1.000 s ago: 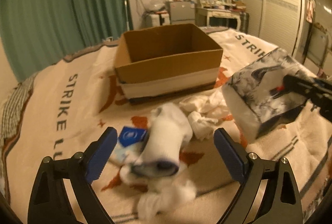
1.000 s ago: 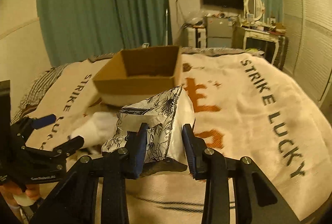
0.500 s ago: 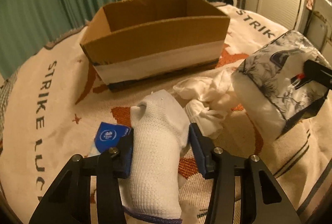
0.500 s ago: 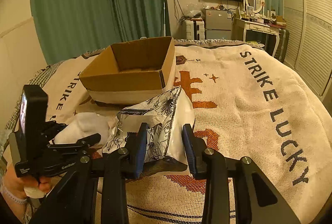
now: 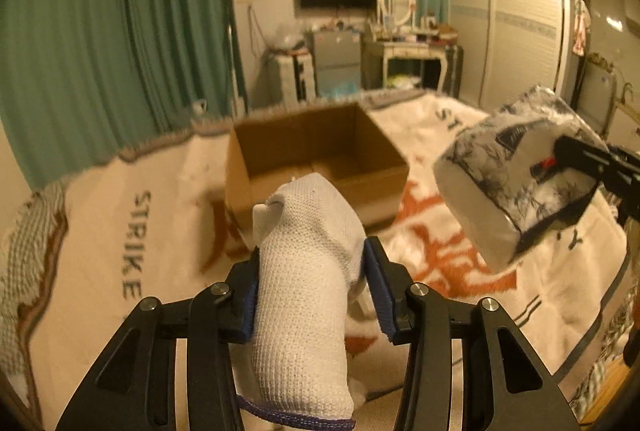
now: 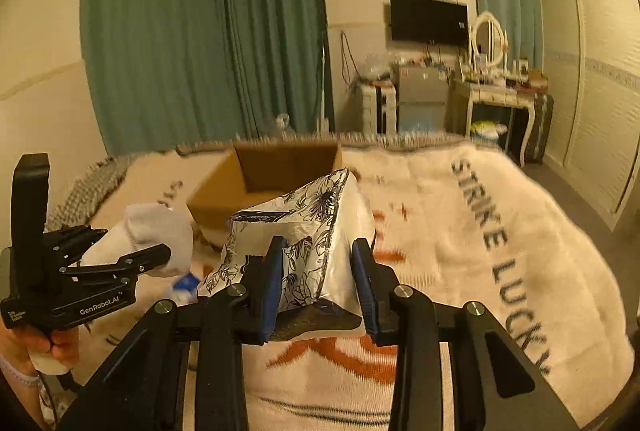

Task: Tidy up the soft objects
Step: 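Carry both items over the cardboard box and open both grippers to drop them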

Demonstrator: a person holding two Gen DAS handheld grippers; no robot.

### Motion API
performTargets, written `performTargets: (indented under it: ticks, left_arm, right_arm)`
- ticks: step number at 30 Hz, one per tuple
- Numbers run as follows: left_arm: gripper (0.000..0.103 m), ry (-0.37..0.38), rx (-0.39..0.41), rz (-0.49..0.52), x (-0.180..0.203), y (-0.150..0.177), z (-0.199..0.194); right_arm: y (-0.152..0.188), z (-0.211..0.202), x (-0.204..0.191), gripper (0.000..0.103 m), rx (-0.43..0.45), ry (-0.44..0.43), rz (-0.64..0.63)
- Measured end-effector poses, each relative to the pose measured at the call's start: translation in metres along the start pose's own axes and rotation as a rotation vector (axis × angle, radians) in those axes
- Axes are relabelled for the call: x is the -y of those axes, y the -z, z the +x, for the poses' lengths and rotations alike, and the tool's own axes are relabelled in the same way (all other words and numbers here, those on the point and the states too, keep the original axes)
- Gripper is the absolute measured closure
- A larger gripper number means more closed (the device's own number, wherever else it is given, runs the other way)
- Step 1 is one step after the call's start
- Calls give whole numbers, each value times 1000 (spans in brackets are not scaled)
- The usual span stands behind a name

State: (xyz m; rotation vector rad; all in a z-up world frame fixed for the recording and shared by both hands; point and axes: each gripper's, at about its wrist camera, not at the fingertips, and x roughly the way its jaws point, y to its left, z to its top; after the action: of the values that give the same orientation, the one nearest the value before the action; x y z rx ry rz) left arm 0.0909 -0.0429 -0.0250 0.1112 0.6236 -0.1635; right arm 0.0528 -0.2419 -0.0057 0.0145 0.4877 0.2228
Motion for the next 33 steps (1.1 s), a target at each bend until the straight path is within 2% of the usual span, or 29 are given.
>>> performTargets:
  ticks: [5, 9, 12, 16, 19, 22, 25, 27, 28, 30, 33]
  left_arm:
    - [59, 3, 50, -18, -14, -29, 1]
    - [59, -45, 58, 3, -27, -57, 28]
    - [59, -42, 54, -18, -39, -68, 52]
    - [59, -28, 34, -41, -47, -74, 89]
    - [59, -10, 6, -48, -49, -76, 122]
    - [58, -4, 1, -46, -50, -76, 148]
    - [51, -19, -4, -31, -49, -77, 163]
    - [23, -10, 0, -32, -49, -79, 166]
    - [20, -12, 14, -35, -49, -80, 164]
    - [19, -37, 39, -26, -48, -83, 159]
    - [19, -68, 43, -19, -48, -91, 146]
  right_arm:
    - [-40, 9, -14, 70, 64, -25, -30]
    - [-70, 51, -22, 70, 71, -60, -31]
    - [-82, 101, -20, 70, 24, -114, 16]
    - [-79, 169, -20, 70, -58, -128, 35]
    - [-63, 217, -19, 70, -134, -166, 63]
    - [-48, 250, -13, 69, -174, -181, 92]
    - [-39, 267, -5, 60, -192, -195, 118]
    - [-37, 272, 0, 57, -195, -179, 112]
    - [-39, 271, 4, 56, -189, -175, 114]
    - [-44, 265, 9, 42, -177, -171, 123]
    - [-51, 248, 14, 41, -154, -149, 115]
